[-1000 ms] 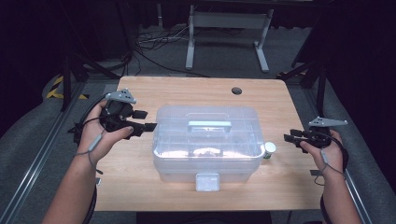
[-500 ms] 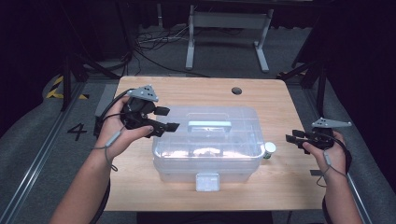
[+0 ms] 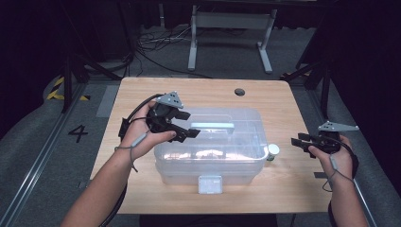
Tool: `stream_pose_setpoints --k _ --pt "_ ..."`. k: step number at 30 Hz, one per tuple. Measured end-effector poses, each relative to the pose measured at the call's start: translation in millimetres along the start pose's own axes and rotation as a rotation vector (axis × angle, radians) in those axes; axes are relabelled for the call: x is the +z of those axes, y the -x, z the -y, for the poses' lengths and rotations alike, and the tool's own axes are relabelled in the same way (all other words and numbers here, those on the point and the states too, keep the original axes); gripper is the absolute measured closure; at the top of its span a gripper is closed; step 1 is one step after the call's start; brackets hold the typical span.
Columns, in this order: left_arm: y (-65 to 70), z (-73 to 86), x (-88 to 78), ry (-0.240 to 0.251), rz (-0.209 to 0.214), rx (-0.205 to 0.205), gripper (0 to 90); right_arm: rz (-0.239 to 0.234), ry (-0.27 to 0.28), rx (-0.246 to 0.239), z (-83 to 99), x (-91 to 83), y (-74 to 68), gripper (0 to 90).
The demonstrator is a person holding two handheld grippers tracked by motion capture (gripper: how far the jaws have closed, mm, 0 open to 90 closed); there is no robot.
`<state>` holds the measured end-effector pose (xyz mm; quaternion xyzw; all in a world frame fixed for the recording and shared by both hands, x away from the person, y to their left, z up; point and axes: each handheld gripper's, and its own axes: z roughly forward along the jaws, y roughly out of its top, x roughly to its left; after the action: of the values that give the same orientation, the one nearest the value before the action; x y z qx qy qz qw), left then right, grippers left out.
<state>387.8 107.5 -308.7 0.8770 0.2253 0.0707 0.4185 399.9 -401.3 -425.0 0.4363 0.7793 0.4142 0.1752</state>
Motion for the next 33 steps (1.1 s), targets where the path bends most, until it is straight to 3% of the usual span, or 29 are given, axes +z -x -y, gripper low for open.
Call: stream_pose_setpoints --k 6,11,14,20,21,27,30,33 --pt "2.2 0.5 12.3 -0.029 -0.028 0.034 32.3 -0.004 -0.002 -0.001 -0.5 1.2 -0.6 54.0" --pt "3.1 0.9 17.3 -0.012 -0.038 0.040 37.4 -0.008 -0.007 -0.007 -0.7 3.2 -1.2 54.0" --pt "3.6 0.8 19.6 -0.028 -0.046 0.068 43.8 -0.009 -0.009 -0.010 -0.5 3.5 -1.3 54.0" --pt "5.7 0.7 19.0 -0.028 -0.028 0.087 69.9 -0.009 -0.007 -0.010 0.0 2.5 -1.3 53.9" --pt "6.3 -0.4 18.4 -0.035 -0.032 0.092 70.7 -0.007 -0.008 -0.009 0.1 2.0 -1.3 53.9" --pt "16.6 -9.4 19.9 -0.120 -0.130 0.168 73.4 0.002 -0.007 -0.014 0.1 0.6 -2.2 53.7" --pt "16.2 -7.9 19.4 -0.105 -0.131 0.157 73.6 0.005 -0.001 -0.013 -0.1 -1.4 -2.5 54.3" --pt "16.3 -10.0 19.2 -0.109 -0.135 0.113 73.0 -0.003 0.003 -0.004 -0.1 -3.7 -3.1 54.6"
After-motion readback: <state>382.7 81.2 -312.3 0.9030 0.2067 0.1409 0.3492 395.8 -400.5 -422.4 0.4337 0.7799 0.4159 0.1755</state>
